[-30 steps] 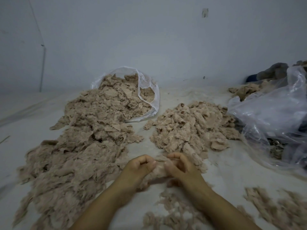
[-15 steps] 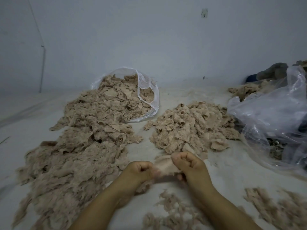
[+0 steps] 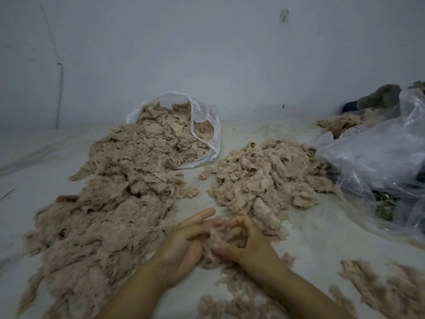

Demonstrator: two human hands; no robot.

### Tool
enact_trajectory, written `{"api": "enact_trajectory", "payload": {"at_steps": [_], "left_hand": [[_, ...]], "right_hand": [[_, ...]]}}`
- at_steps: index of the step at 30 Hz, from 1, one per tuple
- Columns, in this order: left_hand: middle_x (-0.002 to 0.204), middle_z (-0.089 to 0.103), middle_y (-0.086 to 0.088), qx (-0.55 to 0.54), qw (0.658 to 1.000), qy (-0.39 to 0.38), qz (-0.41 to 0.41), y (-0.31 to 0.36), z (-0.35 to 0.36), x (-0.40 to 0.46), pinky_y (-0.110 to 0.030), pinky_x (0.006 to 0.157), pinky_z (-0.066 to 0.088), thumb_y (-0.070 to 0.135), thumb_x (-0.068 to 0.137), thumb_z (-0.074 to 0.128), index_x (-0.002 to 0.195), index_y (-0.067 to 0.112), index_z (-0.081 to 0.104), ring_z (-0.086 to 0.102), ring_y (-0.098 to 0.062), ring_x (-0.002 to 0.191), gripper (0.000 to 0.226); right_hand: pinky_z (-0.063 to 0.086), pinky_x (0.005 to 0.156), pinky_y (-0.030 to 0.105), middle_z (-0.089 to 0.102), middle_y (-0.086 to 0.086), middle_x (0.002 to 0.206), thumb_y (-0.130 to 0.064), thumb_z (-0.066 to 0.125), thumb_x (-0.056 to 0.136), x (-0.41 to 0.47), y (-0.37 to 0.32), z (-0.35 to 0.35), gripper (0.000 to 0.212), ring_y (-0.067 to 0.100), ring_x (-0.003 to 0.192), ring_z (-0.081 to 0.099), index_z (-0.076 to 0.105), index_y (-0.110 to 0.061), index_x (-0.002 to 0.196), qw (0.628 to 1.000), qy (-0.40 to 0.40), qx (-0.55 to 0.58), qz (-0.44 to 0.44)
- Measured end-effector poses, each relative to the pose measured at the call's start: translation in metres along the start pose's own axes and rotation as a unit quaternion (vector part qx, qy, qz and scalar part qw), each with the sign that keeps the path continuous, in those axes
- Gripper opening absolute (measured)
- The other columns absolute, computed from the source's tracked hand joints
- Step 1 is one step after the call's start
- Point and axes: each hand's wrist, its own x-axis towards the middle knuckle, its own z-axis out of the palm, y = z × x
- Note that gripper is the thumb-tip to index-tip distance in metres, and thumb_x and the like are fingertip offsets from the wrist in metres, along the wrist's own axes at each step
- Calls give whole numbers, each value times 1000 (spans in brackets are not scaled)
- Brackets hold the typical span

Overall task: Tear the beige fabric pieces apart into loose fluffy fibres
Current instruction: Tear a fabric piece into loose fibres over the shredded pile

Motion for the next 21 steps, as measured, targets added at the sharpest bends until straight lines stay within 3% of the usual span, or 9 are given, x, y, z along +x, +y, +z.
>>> {"api": "enact_trajectory", "payload": {"at_steps": [2,3,6,9,13,15,18,21], "left_hand": [[121,62,-22,10,1000,-30,-1,-2,3,-1,-46,96,44,-1,75,52,128,5,49,56,-36,116,53],[119,64,-20,33,999,-31,6,-3,3,-1,-44,95,48,-4,78,52,126,8,51,60,-32,112,50],[103,71,-12,139,990,20,35,-4,0,-1,-28,68,58,-8,81,60,119,11,58,69,-22,79,43],[84,69,-9,163,985,39,33,-4,0,-2,-27,65,56,5,66,75,112,8,60,67,-21,72,49],[71,66,-5,159,983,73,48,-3,-2,-1,-25,58,55,6,64,74,97,6,67,65,-17,62,34],[69,65,-6,149,984,81,60,-3,-4,1,-26,55,55,6,63,74,96,5,65,63,-17,58,34],[70,66,-7,169,981,69,72,-4,-3,0,-28,53,55,8,66,74,93,7,66,63,-18,58,29],[66,65,-4,176,974,93,107,-4,-1,1,-22,50,51,-2,76,69,89,7,66,59,-12,53,16]], "right_hand": [[51,56,24,62,4,79,-16,75,81,0,1,0,27,10,59,58,55,-20,99,999,8,-18,-42],[52,56,24,62,5,77,-13,70,85,1,1,0,20,11,58,58,57,-20,97,998,19,-18,-50],[57,67,36,68,2,79,-9,61,91,2,0,-4,15,17,68,65,58,-22,97,998,28,-8,-51],[53,73,32,71,-3,81,-5,56,93,0,1,-4,19,16,76,67,58,-24,98,996,21,-54,-71],[50,58,25,65,5,75,-1,54,93,3,0,-4,18,11,61,61,60,-18,94,996,60,30,-57],[51,56,22,62,3,77,-11,60,92,3,-2,-6,7,7,60,61,59,-16,97,994,51,85,-40],[56,68,26,67,-1,89,-32,77,76,1,2,-4,35,12,77,68,61,-25,106,999,-11,44,-28],[51,59,20,64,0,74,-9,76,78,2,2,-1,15,10,63,61,68,-19,85,997,37,11,-60]]}}
